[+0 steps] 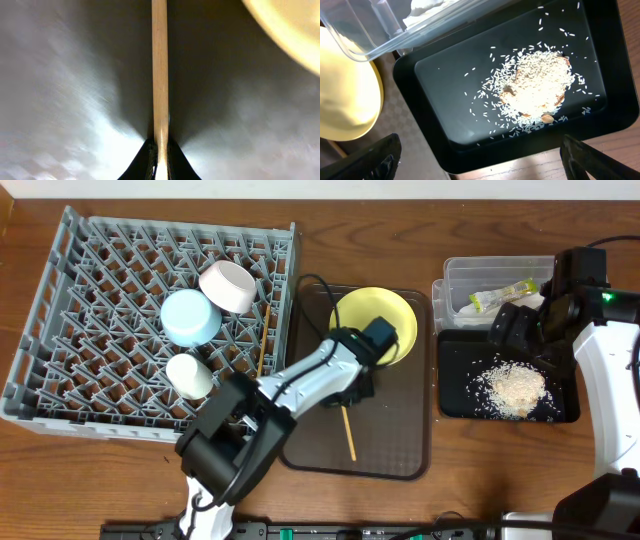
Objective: Sort waste into correct bins and load items into the dishwasher
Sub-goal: 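Reach the left gripper back to the tray and grasp the second chopstick, then carry the second chopstick into the dish rack and release it, then reach the left gripper to the yellow plate and grasp its edge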
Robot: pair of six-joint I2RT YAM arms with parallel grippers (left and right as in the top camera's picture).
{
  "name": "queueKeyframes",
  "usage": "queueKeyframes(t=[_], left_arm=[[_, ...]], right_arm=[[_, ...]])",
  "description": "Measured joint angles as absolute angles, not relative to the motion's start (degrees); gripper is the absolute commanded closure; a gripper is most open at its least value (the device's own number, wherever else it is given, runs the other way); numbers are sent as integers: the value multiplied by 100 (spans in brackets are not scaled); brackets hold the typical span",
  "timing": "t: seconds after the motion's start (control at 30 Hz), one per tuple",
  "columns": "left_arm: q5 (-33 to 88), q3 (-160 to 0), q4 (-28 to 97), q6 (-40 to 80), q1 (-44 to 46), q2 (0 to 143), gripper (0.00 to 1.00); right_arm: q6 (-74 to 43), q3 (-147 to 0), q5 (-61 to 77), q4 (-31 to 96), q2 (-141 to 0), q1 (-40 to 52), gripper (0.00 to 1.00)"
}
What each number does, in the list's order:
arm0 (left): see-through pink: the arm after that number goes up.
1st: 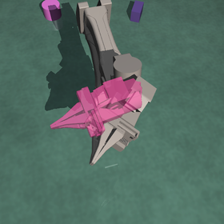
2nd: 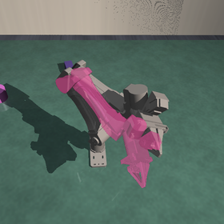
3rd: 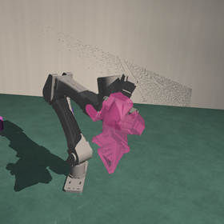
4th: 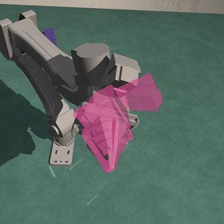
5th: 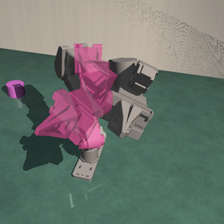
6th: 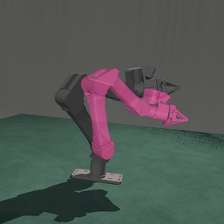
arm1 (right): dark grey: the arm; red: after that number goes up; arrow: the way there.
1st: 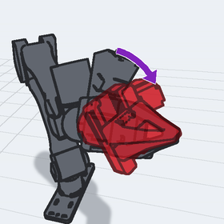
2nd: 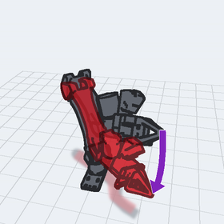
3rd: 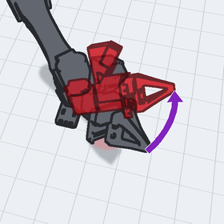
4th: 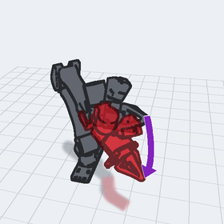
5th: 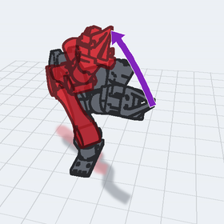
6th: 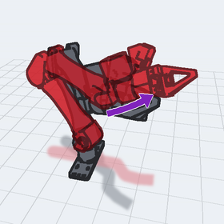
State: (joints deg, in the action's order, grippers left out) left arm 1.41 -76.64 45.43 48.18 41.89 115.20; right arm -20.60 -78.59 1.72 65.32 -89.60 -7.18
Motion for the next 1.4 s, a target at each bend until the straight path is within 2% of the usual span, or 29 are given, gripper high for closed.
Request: queueKeyframes(t=[0.13, 0.47, 0.73, 0.77, 0.8, 0.83, 0.97, 1.13, 1.4], left_arm=[[95, -7662, 4622, 4263, 3704, 11349, 92], [1, -7863, 4598, 1041, 2683, 9185, 92], [-23, -7889, 4399, -91, 2058, 8993, 91], [-21, -7876, 4324, -169, 1990, 9039, 83], [-21, -7870, 4287, -213, 1949, 9072, 60], [-25, -7859, 4219, -333, 1890, 9118, 49], [-27, -7832, 3994, -395, 1732, 9192, 43], [158, -7835, 4010, -456, 1739, 9190, 28], [1743, -7835, 3920, -410, 1953, 9190, 25]], right_arm=[[-2060, -7859, 172, 6532, -8960, -718, 1], [-2062, -7859, 172, 6532, -8960, -718, 1], [-2060, -7859, 172, 6534, -8960, -718, 1], [-2060, -7859, 172, 6534, -8960, -718, 1], [-2060, -7859, 172, 6534, -8960, -718, 1], [-2060, -7859, 172, 6534, -8960, -718, 1], [-2060, -7859, 172, 6536, -8960, -718, 1], [-2060, -7859, 172, 6541, -8960, -718, 1], [-2060, -7859, 172, 6534, -8960, -718, 1]])
